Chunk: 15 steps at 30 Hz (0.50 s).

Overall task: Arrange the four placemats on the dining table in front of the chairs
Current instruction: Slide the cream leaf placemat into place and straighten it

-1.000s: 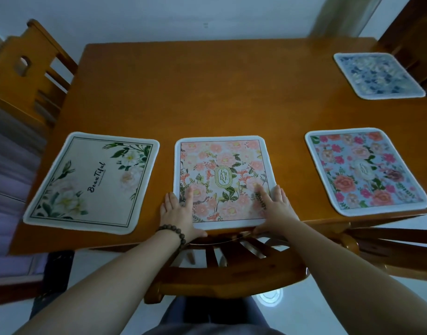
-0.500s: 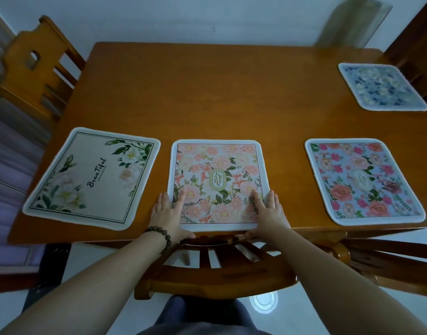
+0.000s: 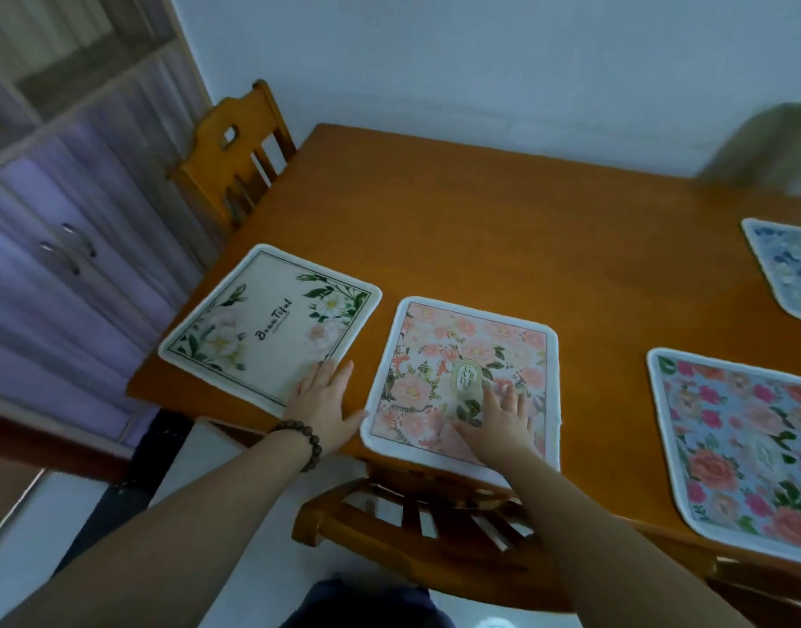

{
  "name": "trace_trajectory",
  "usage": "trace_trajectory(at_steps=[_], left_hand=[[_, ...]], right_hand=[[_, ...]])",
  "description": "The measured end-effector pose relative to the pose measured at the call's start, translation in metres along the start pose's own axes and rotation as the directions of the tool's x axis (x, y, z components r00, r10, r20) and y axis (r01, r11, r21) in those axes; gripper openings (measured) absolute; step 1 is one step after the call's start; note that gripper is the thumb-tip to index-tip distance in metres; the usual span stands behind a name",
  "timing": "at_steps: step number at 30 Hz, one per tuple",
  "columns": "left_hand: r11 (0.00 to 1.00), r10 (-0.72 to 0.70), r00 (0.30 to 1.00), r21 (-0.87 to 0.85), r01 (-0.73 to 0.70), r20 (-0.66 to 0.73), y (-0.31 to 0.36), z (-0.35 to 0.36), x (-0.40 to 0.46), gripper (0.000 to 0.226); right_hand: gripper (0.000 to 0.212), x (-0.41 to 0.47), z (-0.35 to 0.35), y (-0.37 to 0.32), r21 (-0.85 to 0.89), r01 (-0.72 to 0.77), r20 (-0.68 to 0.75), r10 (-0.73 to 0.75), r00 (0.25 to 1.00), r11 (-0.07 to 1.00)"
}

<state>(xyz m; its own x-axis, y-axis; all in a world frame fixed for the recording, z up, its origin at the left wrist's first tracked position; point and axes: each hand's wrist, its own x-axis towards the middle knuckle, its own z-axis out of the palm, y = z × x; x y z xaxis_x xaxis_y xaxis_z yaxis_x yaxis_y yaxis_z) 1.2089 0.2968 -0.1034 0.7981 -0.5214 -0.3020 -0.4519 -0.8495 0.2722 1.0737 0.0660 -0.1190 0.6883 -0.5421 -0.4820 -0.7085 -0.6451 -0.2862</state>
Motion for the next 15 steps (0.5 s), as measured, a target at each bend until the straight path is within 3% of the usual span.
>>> trace_trajectory(at_steps=[10, 15], left_hand=[[0.97, -0.243, 0.963, -0.018, 0.242, -0.115, -0.122, -0.033, -0.036, 0.094], [0.962, -0.272, 0.96, -0.037, 0.27, -0.072, -0.192, -0.04, -0.022, 0.103]], right_hand=[[0.096, -0.001, 0.04, -0.14, -0.011, 0.283, 0.069, -0.282, 0.957, 0.959], [0.106, -0.002, 0.069, -0.212, -0.03, 0.291, 0.044, -0.289, 0.956, 0.956]])
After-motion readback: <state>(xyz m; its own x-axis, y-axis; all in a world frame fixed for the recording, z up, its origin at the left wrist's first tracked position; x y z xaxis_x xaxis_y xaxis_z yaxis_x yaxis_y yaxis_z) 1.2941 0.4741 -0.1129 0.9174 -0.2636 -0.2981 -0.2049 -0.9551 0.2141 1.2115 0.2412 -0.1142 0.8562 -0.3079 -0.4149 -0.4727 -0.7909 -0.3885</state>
